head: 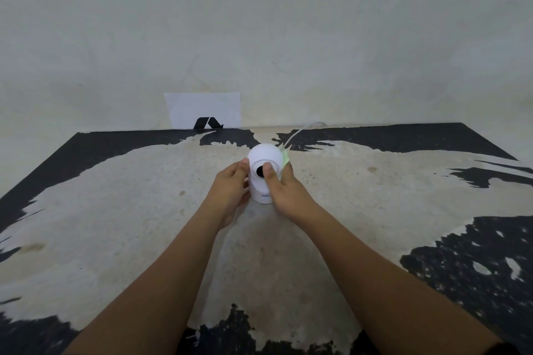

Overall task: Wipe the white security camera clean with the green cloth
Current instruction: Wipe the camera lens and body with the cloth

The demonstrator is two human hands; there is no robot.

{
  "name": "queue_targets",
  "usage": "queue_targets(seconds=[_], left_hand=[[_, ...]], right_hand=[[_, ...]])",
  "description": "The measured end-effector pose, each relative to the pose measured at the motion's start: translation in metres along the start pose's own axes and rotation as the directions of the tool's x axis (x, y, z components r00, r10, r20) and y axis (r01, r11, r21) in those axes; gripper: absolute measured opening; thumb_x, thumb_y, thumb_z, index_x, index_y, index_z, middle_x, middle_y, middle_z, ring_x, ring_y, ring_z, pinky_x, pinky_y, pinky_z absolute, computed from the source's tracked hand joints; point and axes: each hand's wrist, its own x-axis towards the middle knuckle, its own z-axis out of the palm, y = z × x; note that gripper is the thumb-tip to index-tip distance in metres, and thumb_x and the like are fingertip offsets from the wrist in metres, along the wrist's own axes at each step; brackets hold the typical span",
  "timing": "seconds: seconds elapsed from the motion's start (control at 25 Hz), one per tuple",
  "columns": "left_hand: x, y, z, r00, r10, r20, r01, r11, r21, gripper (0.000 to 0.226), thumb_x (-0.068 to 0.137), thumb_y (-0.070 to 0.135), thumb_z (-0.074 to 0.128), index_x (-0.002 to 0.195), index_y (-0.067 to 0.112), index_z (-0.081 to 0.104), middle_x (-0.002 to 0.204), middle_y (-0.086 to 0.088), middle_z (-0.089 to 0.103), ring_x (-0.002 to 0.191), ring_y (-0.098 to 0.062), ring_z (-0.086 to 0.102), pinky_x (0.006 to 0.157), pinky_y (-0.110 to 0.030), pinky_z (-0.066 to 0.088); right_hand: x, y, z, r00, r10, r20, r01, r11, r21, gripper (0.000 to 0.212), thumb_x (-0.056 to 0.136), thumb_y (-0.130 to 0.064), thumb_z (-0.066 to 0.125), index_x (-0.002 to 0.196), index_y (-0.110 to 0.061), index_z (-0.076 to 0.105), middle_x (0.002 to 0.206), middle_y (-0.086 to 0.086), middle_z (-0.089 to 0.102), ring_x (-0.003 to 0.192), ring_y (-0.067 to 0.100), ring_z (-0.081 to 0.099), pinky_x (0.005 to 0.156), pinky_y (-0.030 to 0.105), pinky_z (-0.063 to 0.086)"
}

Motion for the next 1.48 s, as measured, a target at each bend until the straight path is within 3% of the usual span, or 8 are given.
queue_targets(seconds=[0.2, 0.44, 0.52, 0.6, 0.76, 1.12, 1.28, 1.48], left_hand=[[0.000, 0.000, 0.002, 1.000, -0.008, -0.030, 0.007, 1.000, -0.012, 0.035, 0.097, 0.037, 0.042, 0.117, 0.016, 0.061, 0.109, -0.007, 0.068, 0.099, -0.021, 0.065, 0.076, -0.030, 0.054], [0.001, -0.002, 0.002, 0.998, -0.026, -0.056, 0.025, 1.000, -0.017, 0.031, 0.096, 0.038, 0.045, 0.110, 0.017, 0.062, 0.108, -0.008, 0.068, 0.099, -0.021, 0.065, 0.083, -0.034, 0.054], [0.000, -0.002, 0.000, 0.997, 0.007, -0.076, -0.003, 0.999, 0.047, 0.036, 0.096, 0.038, 0.045, 0.116, 0.014, 0.062, 0.113, -0.010, 0.067, 0.104, -0.024, 0.064, 0.087, -0.036, 0.053], [-0.005, -0.006, -0.004, 0.982, 0.108, -0.152, -0.079, 0.980, 0.184, 0.036, 0.096, 0.038, 0.043, 0.120, 0.016, 0.058, 0.116, -0.008, 0.063, 0.107, -0.024, 0.060, 0.091, -0.039, 0.051], [-0.033, -0.010, -0.013, 0.934, 0.320, -0.156, -0.257, 0.909, 0.327, 0.040, 0.092, 0.038, 0.050, 0.129, 0.023, 0.044, 0.098, 0.006, 0.053, 0.090, -0.013, 0.055, 0.076, -0.026, 0.046], [-0.017, -0.023, -0.020, 0.961, 0.263, 0.089, -0.268, 0.794, 0.545, 0.115, 0.059, 0.031, 0.087, 0.148, 0.029, 0.015, 0.137, -0.005, 0.041, 0.119, -0.023, 0.045, 0.101, -0.039, 0.041], [-0.001, -0.017, -0.015, 0.955, 0.285, 0.081, -0.276, 0.759, 0.590, 0.102, 0.067, 0.031, 0.082, 0.147, 0.025, 0.020, 0.144, -0.004, 0.045, 0.130, -0.022, 0.044, 0.100, -0.032, 0.037], [0.008, -0.013, -0.011, 0.955, 0.258, 0.148, -0.295, 0.756, 0.585, 0.076, 0.071, 0.026, 0.078, 0.137, 0.028, 0.040, 0.123, -0.002, 0.062, 0.111, -0.022, 0.060, 0.089, -0.032, 0.046]], right_hand=[[-0.010, 0.020, 0.018, 0.981, 0.190, 0.034, -0.145, 0.842, -0.520, 0.078, 0.096, -0.052, 0.025, 0.151, -0.004, -0.002, 0.163, 0.014, 0.004, 0.151, 0.030, -0.001, 0.118, 0.051, -0.008], [-0.028, 0.021, 0.017, 0.999, 0.044, -0.003, -0.032, 0.675, -0.737, 0.058, 0.093, -0.012, 0.029, 0.149, -0.005, 0.017, 0.158, 0.021, 0.023, 0.150, 0.030, 0.009, 0.119, 0.051, -0.006], [-0.034, 0.024, 0.013, 0.997, -0.080, -0.008, 0.055, 0.752, -0.657, 0.045, 0.095, -0.013, 0.032, 0.138, -0.009, 0.043, 0.138, 0.022, 0.053, 0.133, 0.032, 0.043, 0.118, 0.047, 0.019], [-0.039, 0.025, 0.006, 0.986, -0.160, -0.046, 0.131, 0.917, -0.377, 0.031, 0.097, -0.014, 0.035, 0.116, -0.007, 0.059, 0.104, 0.016, 0.067, 0.094, 0.028, 0.059, 0.086, 0.034, 0.045], [-0.038, 0.023, -0.007, 0.991, -0.133, 0.009, 0.133, 0.989, 0.064, 0.027, 0.095, -0.009, 0.038, 0.101, -0.011, 0.064, 0.091, 0.006, 0.063, 0.080, 0.016, 0.054, 0.068, 0.030, 0.041], [-0.010, 0.016, -0.008, 0.921, -0.373, -0.113, 0.331, 0.901, -0.280, 0.019, 0.087, -0.012, 0.057, 0.101, -0.016, 0.068, 0.101, 0.001, 0.052, 0.095, 0.017, 0.052, 0.082, 0.024, 0.039], [-0.005, 0.023, 0.004, 0.929, -0.285, -0.236, 0.238, 0.949, -0.207, 0.013, 0.084, -0.010, 0.061, 0.097, -0.011, 0.064, 0.098, 0.000, 0.044, 0.085, 0.012, 0.046, 0.071, 0.001, 0.031], [-0.005, 0.027, 0.000, 0.943, -0.144, -0.299, 0.166, 0.985, 0.048, 0.028, 0.086, -0.015, 0.059, 0.112, -0.021, 0.050, 0.117, 0.001, 0.050, 0.089, 0.004, 0.053, 0.074, 0.006, 0.038]])
